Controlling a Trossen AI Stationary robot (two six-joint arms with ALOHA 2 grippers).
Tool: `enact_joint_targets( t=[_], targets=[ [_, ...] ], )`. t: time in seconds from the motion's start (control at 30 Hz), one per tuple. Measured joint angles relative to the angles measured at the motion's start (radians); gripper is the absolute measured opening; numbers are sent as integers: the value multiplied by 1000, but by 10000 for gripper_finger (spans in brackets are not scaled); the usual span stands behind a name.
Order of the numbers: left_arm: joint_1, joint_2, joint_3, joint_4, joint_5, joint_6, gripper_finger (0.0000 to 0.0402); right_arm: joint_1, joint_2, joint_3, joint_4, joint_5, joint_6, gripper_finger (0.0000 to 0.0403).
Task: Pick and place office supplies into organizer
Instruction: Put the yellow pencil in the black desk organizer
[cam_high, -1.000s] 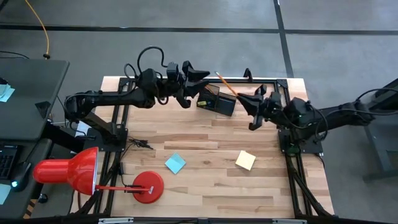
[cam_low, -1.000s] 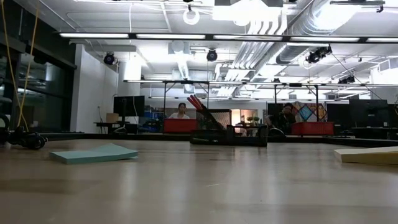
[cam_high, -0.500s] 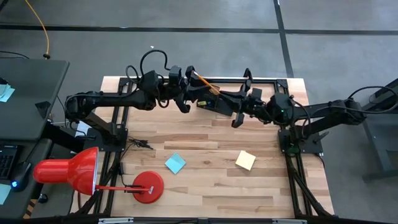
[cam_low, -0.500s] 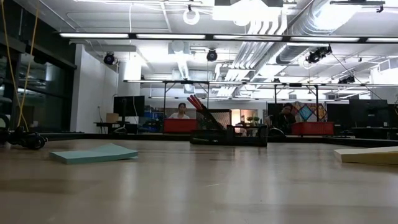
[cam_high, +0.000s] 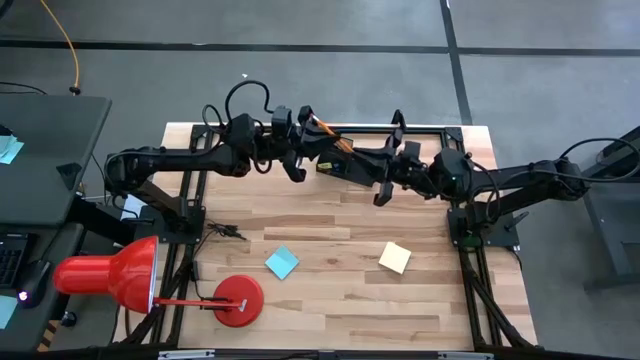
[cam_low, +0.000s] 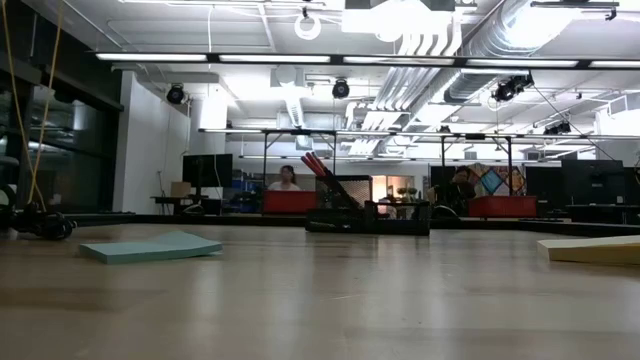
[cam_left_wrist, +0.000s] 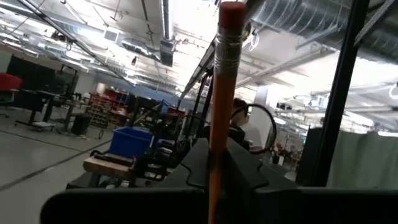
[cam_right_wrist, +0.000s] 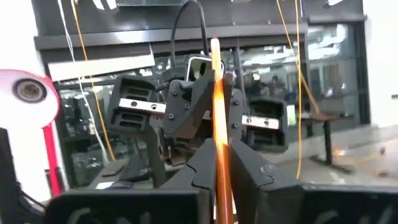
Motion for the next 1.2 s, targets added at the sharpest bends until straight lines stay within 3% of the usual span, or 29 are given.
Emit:
enact_joint_targets(
  t=[0.27, 0.53, 0.77, 1.2],
  targets=[
    [92, -1, 0, 6, 41, 9, 8, 39, -4, 0, -256, 122, 142, 108],
    [208, -3, 0, -106, 22, 70, 7, 40, -80, -2, -573, 126, 260, 169],
    [255, 11, 0, -378, -111, 201, 11, 40, -162, -2, -685, 139, 294, 173],
    [226, 215, -1, -410, -276, 316, 13, 48, -203, -2, -691, 128, 347, 140]
  ],
)
